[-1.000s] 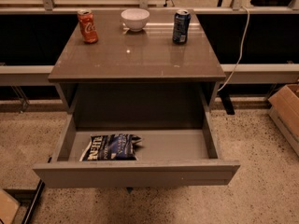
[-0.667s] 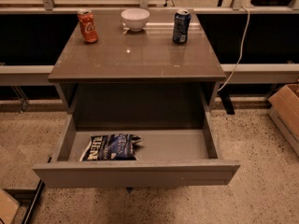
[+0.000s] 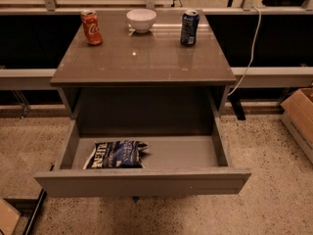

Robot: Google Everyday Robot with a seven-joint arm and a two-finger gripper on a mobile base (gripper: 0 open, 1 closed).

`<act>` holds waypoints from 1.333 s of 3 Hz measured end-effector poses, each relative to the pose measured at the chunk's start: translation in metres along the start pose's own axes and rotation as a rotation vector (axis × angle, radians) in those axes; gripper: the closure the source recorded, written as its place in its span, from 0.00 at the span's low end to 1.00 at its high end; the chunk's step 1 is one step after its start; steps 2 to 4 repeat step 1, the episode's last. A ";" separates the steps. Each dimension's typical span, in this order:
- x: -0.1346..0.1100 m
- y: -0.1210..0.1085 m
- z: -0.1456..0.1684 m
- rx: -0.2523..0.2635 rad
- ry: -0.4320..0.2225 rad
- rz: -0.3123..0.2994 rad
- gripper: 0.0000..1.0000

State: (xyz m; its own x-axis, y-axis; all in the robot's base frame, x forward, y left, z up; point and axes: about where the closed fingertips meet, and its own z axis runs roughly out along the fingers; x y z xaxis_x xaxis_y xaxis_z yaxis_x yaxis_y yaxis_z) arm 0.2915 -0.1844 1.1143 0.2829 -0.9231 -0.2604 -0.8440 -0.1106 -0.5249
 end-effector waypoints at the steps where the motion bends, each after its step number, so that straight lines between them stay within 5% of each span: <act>1: 0.000 0.000 0.000 0.000 0.000 0.000 0.25; 4: 0.000 0.000 0.000 0.000 0.000 0.000 0.25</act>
Offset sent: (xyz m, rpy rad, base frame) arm 0.0000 0.0000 0.0000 0.0000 0.0000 0.0000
